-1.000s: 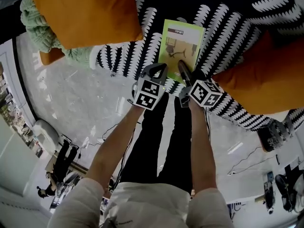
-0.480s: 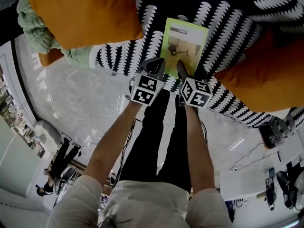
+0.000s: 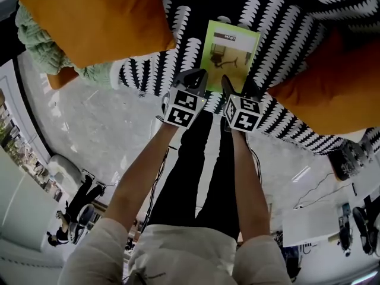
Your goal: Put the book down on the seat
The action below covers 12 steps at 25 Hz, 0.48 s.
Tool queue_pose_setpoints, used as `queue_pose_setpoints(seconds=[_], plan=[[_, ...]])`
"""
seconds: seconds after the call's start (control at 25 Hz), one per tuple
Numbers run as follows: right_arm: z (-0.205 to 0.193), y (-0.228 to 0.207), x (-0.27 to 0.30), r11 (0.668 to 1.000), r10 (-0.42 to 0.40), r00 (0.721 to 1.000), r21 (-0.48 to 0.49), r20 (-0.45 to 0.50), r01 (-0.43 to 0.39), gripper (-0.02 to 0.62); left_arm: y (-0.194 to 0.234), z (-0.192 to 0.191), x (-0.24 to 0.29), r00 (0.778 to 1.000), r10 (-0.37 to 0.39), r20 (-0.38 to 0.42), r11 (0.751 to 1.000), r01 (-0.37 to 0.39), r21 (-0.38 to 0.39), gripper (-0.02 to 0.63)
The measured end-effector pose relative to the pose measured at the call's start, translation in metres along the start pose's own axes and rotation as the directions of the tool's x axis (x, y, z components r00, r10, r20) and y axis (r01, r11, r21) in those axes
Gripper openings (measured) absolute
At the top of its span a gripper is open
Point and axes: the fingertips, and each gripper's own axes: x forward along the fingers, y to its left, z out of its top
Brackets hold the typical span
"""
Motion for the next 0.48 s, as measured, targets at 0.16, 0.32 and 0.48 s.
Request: queue_pose_setpoints(seconds=[0.16,0.32,0.48], plan=[[-0.003,-0.003,0.007,0.999,-0.018,1.000,0.048,-0.015,0.019,0.311,0.000,-0.004,0.003,1.000,-0.011,-0.014,1.000,0.011,0.005,0.009],[-0.001,-0.004,0.009,0.998,-0.042,0.999,0.041,-0.024,0.043,0.311,0.002,-0.012,0.009,0.998,-0.020,-0.052,1.000,0.020,0.001,0.009],[-0.005,-0.005,0.011,0.998,-0.050,0.999,0.041,-0.021,0.051,0.311,0.003,-0.030,0.020,0.996,-0.020,-0.092,1.000,0.020,-0.008,0.009]])
